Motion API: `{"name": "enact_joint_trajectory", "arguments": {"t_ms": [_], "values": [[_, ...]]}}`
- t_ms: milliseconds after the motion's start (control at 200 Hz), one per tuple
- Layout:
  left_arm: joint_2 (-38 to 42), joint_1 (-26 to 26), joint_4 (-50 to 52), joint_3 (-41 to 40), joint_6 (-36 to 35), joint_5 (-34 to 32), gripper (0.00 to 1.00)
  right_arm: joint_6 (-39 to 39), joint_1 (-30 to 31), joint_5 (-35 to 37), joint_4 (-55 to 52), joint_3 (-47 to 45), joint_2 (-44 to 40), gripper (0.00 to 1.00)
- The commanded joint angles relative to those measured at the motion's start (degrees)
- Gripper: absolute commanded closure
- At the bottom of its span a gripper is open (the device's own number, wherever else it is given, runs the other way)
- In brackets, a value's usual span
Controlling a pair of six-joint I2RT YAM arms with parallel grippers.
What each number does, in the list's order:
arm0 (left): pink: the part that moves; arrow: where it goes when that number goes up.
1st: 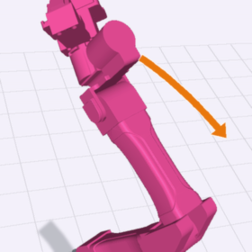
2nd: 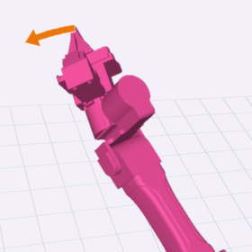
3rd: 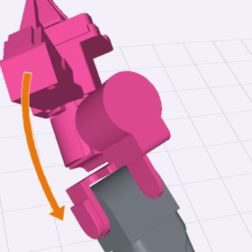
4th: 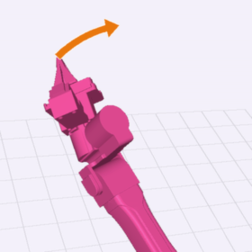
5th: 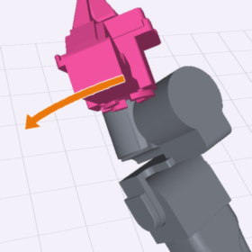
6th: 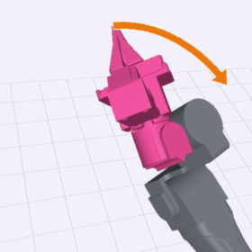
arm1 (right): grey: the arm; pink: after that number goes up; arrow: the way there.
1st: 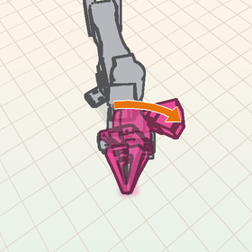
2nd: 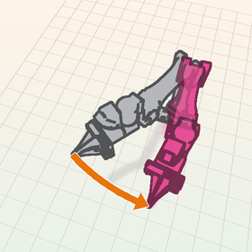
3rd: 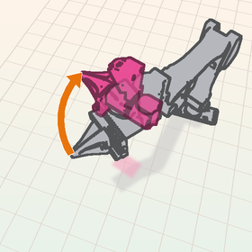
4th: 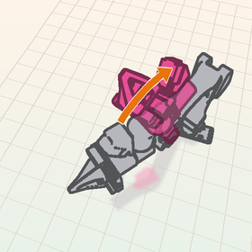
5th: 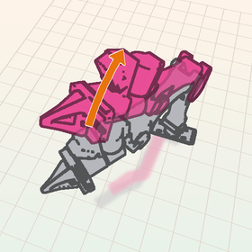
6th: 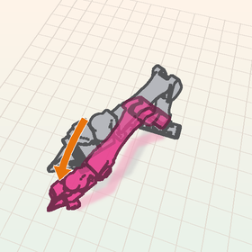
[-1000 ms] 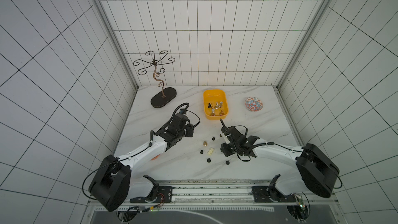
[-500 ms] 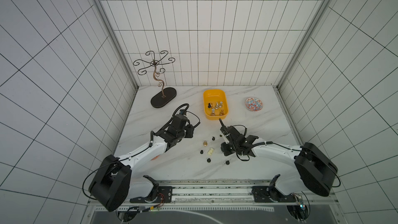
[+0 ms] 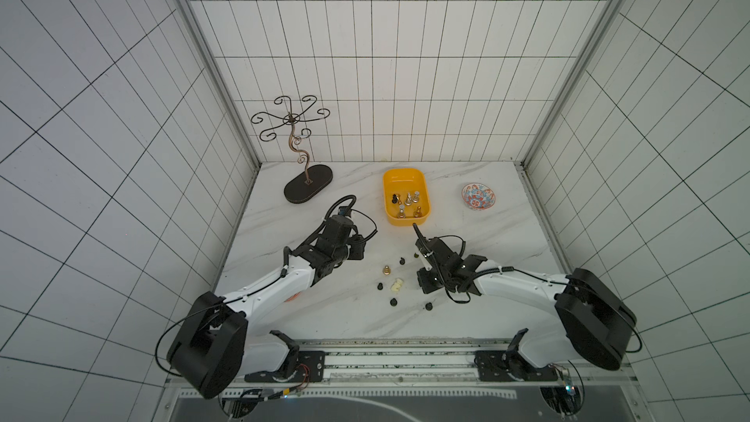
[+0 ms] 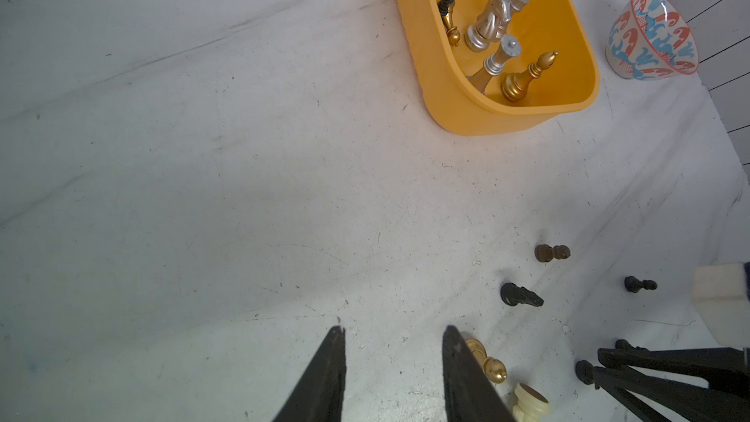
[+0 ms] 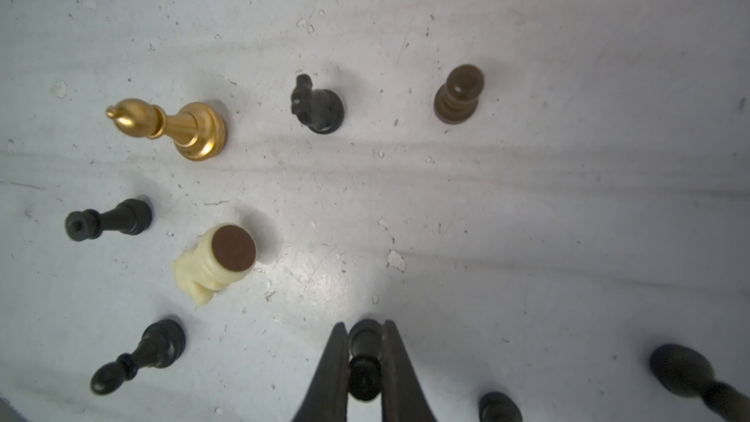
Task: Put the chess pieces into the storage box
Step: Pick up the chess piece at the center of the board.
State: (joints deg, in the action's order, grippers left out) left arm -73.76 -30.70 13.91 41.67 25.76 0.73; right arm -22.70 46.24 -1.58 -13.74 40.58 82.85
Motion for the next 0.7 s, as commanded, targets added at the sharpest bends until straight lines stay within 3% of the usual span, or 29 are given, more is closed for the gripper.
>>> {"name": "enact_joint_trajectory", "arguments": {"t_ms": [0,320,700], "values": [[1.97,-0.23,-0.65,0.27,0.39,-0.36,0.61,1.52,0.14,0.55,-2.57,6.46,-1.78,0.86],[3.42,-0.17,0.65,0.04,0.03,-0.67,0.61,9.49,-10.72,-1.84,-5.69,23.10,-0.82,0.86],[5.37,-0.24,3.72,0.00,-0.12,-0.59,0.61,16.42,-19.70,-1.54,-4.62,45.60,16.54,0.86]]}}
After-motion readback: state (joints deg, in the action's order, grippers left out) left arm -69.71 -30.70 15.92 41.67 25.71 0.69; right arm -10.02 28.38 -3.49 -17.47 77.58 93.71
